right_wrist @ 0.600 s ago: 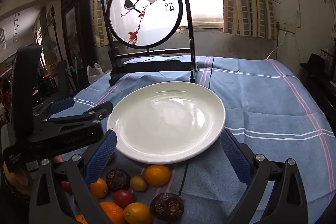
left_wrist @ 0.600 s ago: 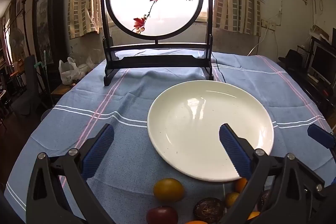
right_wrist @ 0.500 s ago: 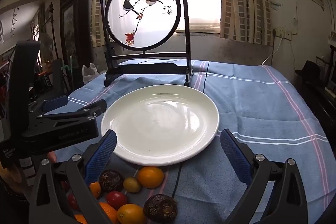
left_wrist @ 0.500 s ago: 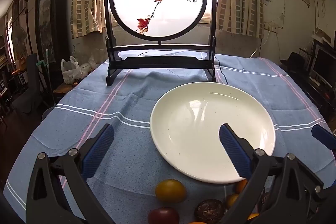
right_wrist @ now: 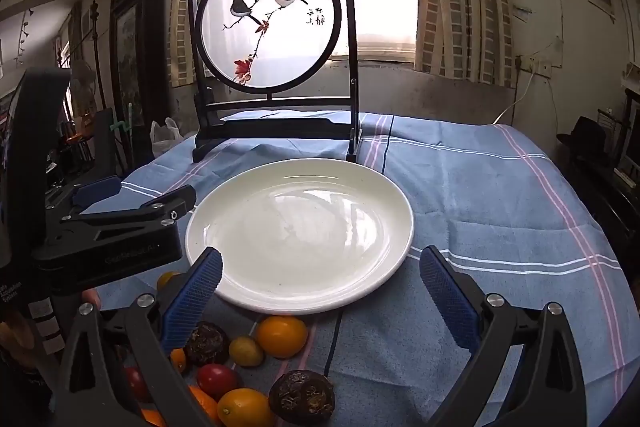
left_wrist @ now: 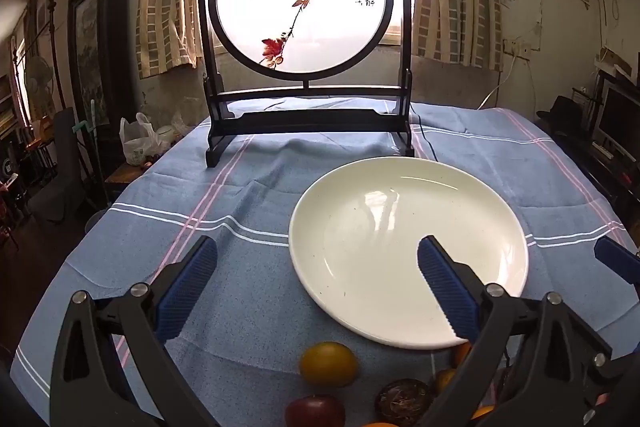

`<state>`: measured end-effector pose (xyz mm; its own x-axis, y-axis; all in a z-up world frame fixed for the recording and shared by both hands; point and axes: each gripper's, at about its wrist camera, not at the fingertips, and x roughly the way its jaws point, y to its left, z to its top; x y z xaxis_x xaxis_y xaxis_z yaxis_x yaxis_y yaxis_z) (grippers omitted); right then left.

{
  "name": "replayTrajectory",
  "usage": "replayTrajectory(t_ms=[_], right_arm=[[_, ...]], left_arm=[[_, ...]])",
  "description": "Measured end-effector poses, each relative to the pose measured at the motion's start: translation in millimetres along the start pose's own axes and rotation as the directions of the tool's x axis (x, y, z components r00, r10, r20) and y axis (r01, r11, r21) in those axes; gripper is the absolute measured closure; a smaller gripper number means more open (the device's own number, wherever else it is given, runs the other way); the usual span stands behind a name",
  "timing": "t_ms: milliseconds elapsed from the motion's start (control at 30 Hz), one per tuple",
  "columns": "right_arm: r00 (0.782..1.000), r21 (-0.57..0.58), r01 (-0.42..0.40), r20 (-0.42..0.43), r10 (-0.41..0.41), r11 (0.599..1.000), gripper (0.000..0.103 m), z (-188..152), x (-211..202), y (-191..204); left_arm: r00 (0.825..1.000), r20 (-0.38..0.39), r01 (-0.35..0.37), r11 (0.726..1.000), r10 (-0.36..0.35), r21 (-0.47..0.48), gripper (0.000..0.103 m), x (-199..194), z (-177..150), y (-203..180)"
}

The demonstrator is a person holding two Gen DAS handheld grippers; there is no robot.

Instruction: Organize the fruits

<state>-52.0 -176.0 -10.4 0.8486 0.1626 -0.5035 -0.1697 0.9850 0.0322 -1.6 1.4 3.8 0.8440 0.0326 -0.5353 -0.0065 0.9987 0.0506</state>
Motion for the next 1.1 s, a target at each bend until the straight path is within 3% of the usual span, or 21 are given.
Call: replayTrajectory(t_ms=[1100], right_arm=[[1.0, -0.011, -0.019, -0.024, 0.019, 1.0, 0.003, -2.5, 3.8, 6.6]], left_arm=[[1.0, -0.005, -0.001, 1.0, 0.001, 0.012, 0.005, 0.3, -1.3, 0.8]])
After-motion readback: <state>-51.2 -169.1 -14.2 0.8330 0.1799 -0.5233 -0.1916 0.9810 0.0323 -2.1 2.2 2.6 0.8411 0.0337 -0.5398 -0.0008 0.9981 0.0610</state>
